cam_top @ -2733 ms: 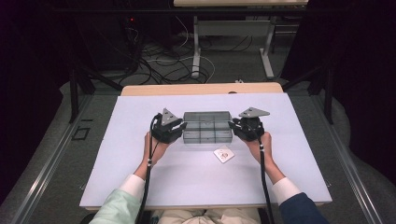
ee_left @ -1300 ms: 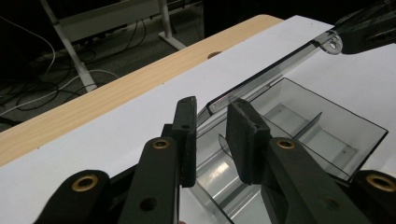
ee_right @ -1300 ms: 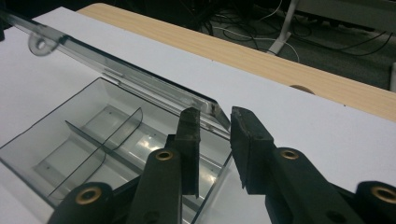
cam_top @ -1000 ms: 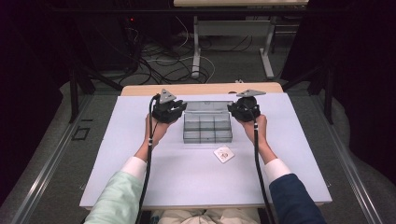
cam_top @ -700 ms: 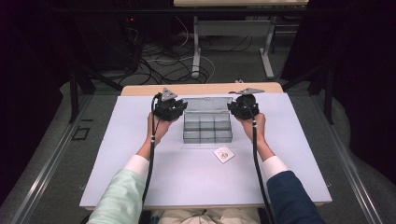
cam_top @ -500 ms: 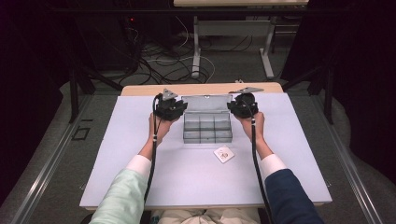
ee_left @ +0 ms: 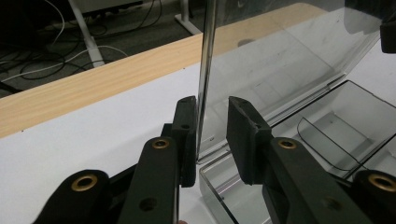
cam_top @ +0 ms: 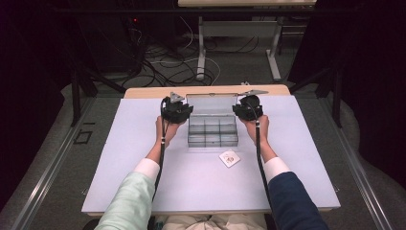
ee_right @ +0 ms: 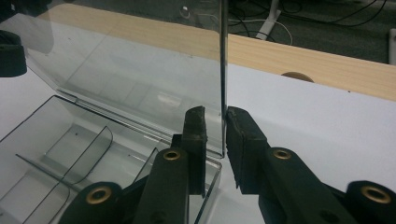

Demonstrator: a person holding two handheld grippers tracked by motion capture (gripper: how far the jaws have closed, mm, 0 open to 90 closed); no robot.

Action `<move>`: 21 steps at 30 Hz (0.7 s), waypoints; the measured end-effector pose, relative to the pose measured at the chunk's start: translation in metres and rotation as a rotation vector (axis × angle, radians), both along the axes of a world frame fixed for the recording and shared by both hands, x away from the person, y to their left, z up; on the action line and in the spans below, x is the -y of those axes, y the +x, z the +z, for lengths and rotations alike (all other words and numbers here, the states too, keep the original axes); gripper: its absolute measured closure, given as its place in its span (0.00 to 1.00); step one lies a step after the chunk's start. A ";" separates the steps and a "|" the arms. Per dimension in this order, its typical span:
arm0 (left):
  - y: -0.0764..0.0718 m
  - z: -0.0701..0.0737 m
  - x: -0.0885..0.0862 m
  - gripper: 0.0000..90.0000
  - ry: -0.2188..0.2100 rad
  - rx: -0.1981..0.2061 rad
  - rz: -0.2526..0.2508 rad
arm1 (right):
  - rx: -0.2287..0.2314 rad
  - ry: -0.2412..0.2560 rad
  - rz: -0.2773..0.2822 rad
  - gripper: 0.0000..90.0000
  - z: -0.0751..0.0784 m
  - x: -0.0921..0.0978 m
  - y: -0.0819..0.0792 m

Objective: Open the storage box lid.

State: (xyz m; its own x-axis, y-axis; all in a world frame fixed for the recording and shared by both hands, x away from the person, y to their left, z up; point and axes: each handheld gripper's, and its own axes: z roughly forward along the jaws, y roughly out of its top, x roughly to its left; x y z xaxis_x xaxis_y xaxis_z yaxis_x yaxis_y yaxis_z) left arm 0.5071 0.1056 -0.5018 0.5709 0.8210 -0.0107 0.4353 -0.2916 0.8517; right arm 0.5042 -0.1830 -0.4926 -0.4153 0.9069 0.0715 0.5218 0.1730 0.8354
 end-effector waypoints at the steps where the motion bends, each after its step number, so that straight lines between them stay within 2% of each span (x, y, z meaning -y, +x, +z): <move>1: 0.001 0.000 0.000 0.81 0.000 0.000 0.002 | -0.002 -0.003 -0.002 0.86 -0.001 0.000 0.000; 2: 0.001 -0.001 0.001 0.81 -0.007 0.002 0.004 | -0.002 -0.003 -0.007 0.86 -0.001 -0.001 0.001; 7: 0.006 -0.006 0.001 0.81 0.022 -0.023 -0.001 | -0.009 -0.001 -0.014 0.87 -0.004 -0.001 0.003; 11: 0.008 -0.012 0.003 0.81 0.025 -0.035 0.010 | -0.013 -0.007 -0.016 0.87 -0.006 -0.002 0.005; 21: 0.010 -0.012 0.004 0.81 0.053 -0.051 0.008 | -0.029 -0.009 -0.029 0.87 -0.011 -0.003 0.009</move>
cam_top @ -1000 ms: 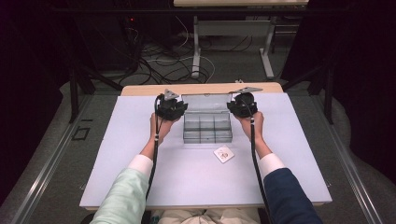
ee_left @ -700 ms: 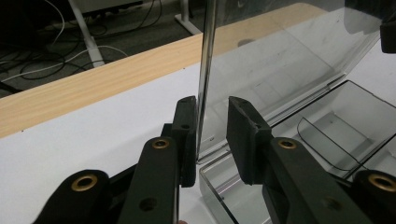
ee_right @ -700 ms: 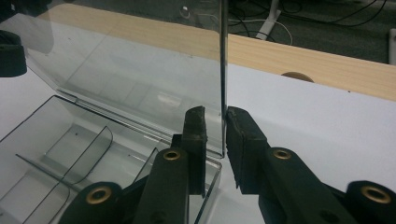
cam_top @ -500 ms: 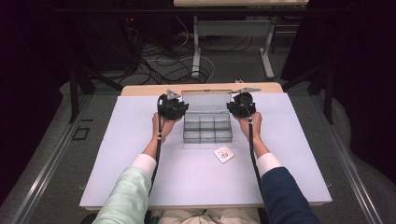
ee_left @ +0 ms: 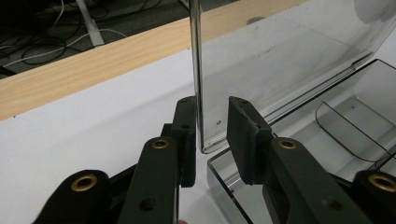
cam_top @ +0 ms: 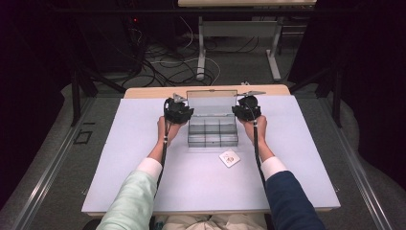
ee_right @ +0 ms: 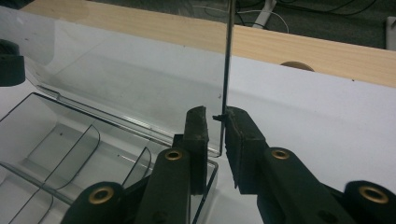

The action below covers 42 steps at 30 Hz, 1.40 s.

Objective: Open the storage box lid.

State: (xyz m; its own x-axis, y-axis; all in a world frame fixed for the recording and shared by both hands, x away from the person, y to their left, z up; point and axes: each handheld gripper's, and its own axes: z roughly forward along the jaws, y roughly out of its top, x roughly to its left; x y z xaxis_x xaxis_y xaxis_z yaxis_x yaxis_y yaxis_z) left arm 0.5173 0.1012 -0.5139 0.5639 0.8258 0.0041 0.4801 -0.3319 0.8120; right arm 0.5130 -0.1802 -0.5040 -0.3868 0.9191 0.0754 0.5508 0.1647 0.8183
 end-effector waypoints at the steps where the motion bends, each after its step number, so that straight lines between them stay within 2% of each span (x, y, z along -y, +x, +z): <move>1: 0.000 0.000 0.000 0.81 -0.001 -0.003 0.002 | -0.001 0.002 -0.003 0.87 0.000 0.000 0.000; 3: 0.001 0.000 0.001 0.81 0.009 -0.003 0.008 | -0.002 0.000 -0.005 0.88 -0.001 -0.001 0.001; 7: 0.003 -0.002 0.002 0.81 0.003 0.000 0.013 | -0.004 -0.004 -0.013 0.88 -0.002 -0.001 0.003; 13: 0.004 -0.001 0.003 0.80 0.026 -0.005 0.024 | -0.015 -0.015 -0.022 0.87 -0.005 -0.002 0.004; 15: 0.002 -0.001 0.002 0.77 0.038 -0.010 0.026 | -0.028 -0.010 -0.020 0.84 -0.005 -0.002 0.004; 16: 0.001 0.000 0.002 0.76 0.027 -0.010 0.024 | -0.035 -0.009 -0.013 0.82 -0.006 -0.001 0.004; 20: -0.007 0.003 -0.003 0.64 0.051 -0.006 -0.001 | -0.053 -0.028 0.016 0.72 -0.005 0.001 -0.002; 22: -0.013 0.005 -0.005 0.53 0.058 -0.011 -0.002 | -0.058 -0.046 0.042 0.63 -0.004 0.001 -0.009; 26: -0.031 0.008 -0.010 0.38 0.066 -0.025 -0.047 | -0.078 -0.068 0.107 0.48 -0.003 0.001 -0.029; 27: -0.036 0.009 -0.011 0.32 0.081 -0.038 -0.057 | -0.084 -0.077 0.123 0.43 -0.004 0.002 -0.034; 31: -0.056 0.008 -0.018 0.17 0.084 -0.055 -0.074 | -0.098 -0.087 0.148 0.30 -0.006 0.008 -0.054; 35: -0.077 0.003 -0.024 0.09 0.079 -0.063 -0.080 | -0.116 -0.077 0.183 0.22 -0.007 0.015 -0.072; 40: -0.102 0.000 -0.029 0.03 0.107 -0.086 -0.114 | -0.137 -0.056 0.212 0.17 -0.006 0.023 -0.091; 42: -0.112 0.000 -0.032 0.02 0.115 -0.080 -0.124 | -0.133 -0.050 0.225 0.15 -0.005 0.027 -0.098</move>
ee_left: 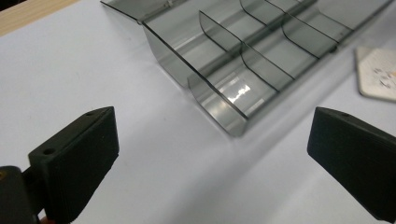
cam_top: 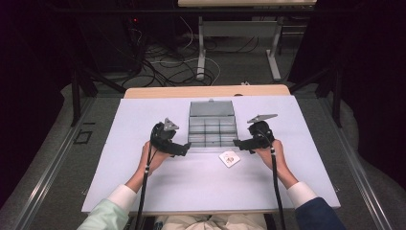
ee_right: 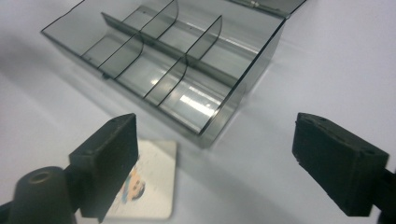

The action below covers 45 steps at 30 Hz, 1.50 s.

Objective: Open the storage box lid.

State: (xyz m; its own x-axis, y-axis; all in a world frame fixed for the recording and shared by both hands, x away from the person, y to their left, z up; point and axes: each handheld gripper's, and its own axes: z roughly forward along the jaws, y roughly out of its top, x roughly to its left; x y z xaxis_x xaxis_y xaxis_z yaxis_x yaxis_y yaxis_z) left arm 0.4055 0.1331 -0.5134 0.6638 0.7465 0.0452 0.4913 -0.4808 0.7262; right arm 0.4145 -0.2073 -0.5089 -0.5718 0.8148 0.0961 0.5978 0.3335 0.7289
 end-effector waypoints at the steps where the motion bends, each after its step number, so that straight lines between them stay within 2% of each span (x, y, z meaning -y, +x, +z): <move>1: -0.005 0.000 -0.002 0.01 -0.009 -0.003 0.000 | 0.003 -0.001 0.005 0.13 0.000 0.001 -0.004; 3: -0.015 -0.001 -0.006 0.00 0.002 0.006 -0.005 | -0.006 0.009 0.014 0.10 0.001 0.003 -0.012; 6: -0.029 0.000 -0.012 0.00 -0.008 0.027 -0.001 | 0.000 -0.001 0.039 0.06 0.000 0.004 -0.023; 7: -0.033 0.000 -0.014 0.00 -0.017 0.025 -0.001 | -0.008 0.002 0.045 0.05 0.000 0.004 -0.027; 9: -0.040 -0.001 -0.018 0.00 -0.014 0.023 -0.005 | 0.009 0.002 0.063 0.03 0.000 0.004 -0.031; 10: -0.043 -0.002 -0.019 0.00 -0.009 0.021 -0.008 | 0.003 0.001 0.065 0.02 0.000 0.004 -0.034; 13: -0.050 -0.004 -0.022 0.00 0.011 0.017 -0.011 | 0.006 0.005 0.077 0.00 -0.002 0.006 -0.038; 14: -0.052 -0.005 -0.023 0.00 -0.002 0.025 -0.007 | 0.006 0.007 0.079 0.00 -0.003 0.007 -0.039; 18: -0.060 -0.006 -0.027 0.00 -0.004 0.018 -0.003 | 0.000 0.022 0.083 0.00 -0.002 0.008 -0.046; 19: -0.062 -0.007 -0.027 0.00 -0.002 0.030 0.002 | 0.008 0.022 0.087 0.00 -0.002 0.009 -0.048; 20: -0.064 -0.008 -0.028 0.00 -0.006 0.019 0.000 | 0.013 0.029 0.086 0.00 -0.003 0.008 -0.049; 21: -0.066 -0.009 -0.029 0.00 -0.002 0.029 0.000 | -0.006 0.026 0.082 0.00 -0.002 0.008 -0.051; 22: -0.068 -0.010 -0.030 0.00 -0.004 0.025 0.003 | 0.006 0.023 0.090 0.00 -0.003 0.009 -0.051; 23: -0.070 -0.010 -0.031 0.00 -0.006 0.015 -0.002 | -0.003 0.032 0.090 0.00 -0.003 0.010 -0.052; 28: -0.081 -0.012 -0.039 0.00 -0.015 0.026 0.014 | -0.010 0.031 0.094 0.00 -0.004 0.009 -0.054; 32: -0.084 -0.013 -0.043 0.00 -0.012 0.017 0.017 | -0.015 0.030 0.089 0.00 -0.004 0.008 -0.055; 36: -0.083 -0.013 -0.042 0.00 -0.030 0.025 0.011 | -0.009 0.029 0.096 0.00 -0.004 0.007 -0.054; 37: -0.082 -0.011 -0.044 0.00 -0.023 0.020 0.001 | -0.009 0.026 0.097 0.00 -0.004 0.006 -0.053; 41: -0.082 -0.009 -0.046 0.00 -0.039 0.056 0.022 | -0.026 0.030 0.091 0.00 -0.004 0.005 -0.052; 45: -0.080 -0.010 -0.048 0.00 -0.043 0.043 0.017 | -0.027 0.032 0.100 0.00 -0.006 0.004 -0.051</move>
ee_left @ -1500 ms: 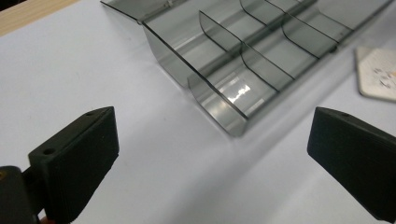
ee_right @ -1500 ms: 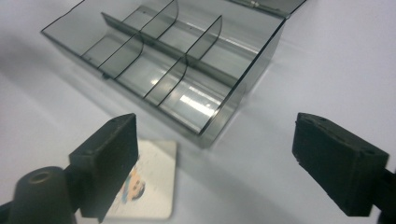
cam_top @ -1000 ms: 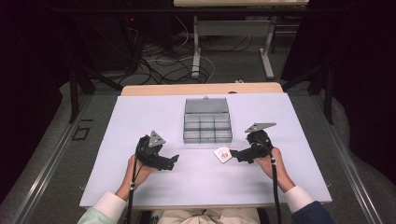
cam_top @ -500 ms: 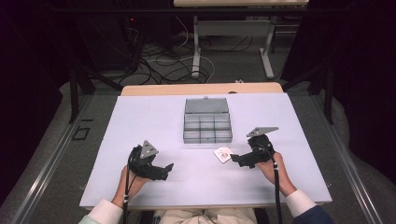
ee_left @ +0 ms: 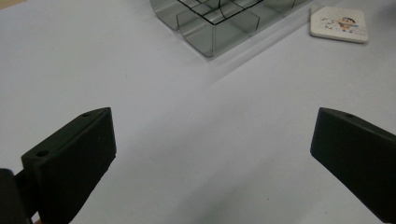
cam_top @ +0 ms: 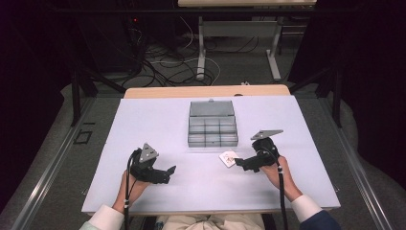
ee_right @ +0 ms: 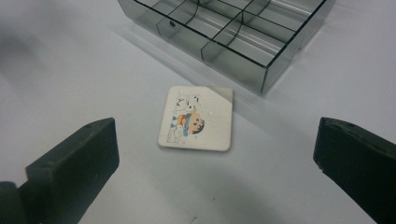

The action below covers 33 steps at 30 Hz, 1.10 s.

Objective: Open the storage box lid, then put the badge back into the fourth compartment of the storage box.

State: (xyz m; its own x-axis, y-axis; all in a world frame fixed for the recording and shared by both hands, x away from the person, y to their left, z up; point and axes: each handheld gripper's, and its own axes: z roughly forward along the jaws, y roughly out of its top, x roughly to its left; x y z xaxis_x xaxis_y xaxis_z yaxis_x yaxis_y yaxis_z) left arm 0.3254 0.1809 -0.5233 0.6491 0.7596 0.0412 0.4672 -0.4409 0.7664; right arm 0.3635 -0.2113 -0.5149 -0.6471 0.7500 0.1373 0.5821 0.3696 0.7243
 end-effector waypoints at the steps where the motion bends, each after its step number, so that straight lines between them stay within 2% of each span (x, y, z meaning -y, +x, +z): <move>1: 0.000 -0.001 0.001 0.00 -0.006 0.003 0.007 | -0.007 0.006 -0.005 0.00 0.000 -0.001 0.000; 5: 0.001 -0.001 0.001 0.00 0.006 -0.005 -0.002 | -0.014 0.002 -0.004 0.00 -0.002 -0.002 0.001; 6: 0.001 0.000 0.000 0.00 0.017 -0.024 -0.012 | -0.018 0.002 -0.006 0.00 -0.002 -0.002 0.001; 7: 0.002 -0.002 0.002 0.00 0.008 -0.004 -0.001 | -0.025 0.003 -0.009 0.00 -0.002 -0.003 0.000; 10: 0.002 -0.002 0.002 0.00 0.011 -0.018 -0.007 | -0.004 0.010 0.006 0.00 -0.004 -0.003 0.002; 13: 0.003 -0.002 0.002 0.00 0.007 -0.012 -0.014 | -0.033 0.014 -0.007 0.00 -0.004 -0.006 0.001; 15: 0.002 -0.002 0.002 0.00 0.001 -0.011 -0.013 | -0.036 0.026 -0.006 0.00 -0.006 -0.008 0.001; 18: 0.002 -0.002 0.004 0.00 0.006 -0.017 -0.014 | -0.023 0.023 -0.005 0.00 -0.006 -0.012 0.000; 21: 0.002 -0.002 0.004 0.00 0.010 -0.017 -0.014 | -0.005 0.043 -0.016 0.00 -0.008 -0.017 0.000; 22: 0.002 -0.003 0.004 0.00 0.006 -0.013 -0.011 | 0.010 0.039 -0.020 0.00 -0.009 -0.018 0.000; 27: 0.002 -0.003 0.005 0.00 -0.005 -0.018 -0.017 | 0.004 0.013 -0.036 0.00 -0.013 -0.027 0.001; 31: 0.002 -0.004 0.005 0.00 -0.002 -0.015 -0.018 | -0.023 -0.002 -0.063 0.00 -0.016 -0.031 0.003; 33: 0.002 -0.003 0.005 0.00 0.001 -0.019 -0.019 | -0.019 -0.005 -0.072 0.00 -0.017 -0.032 0.004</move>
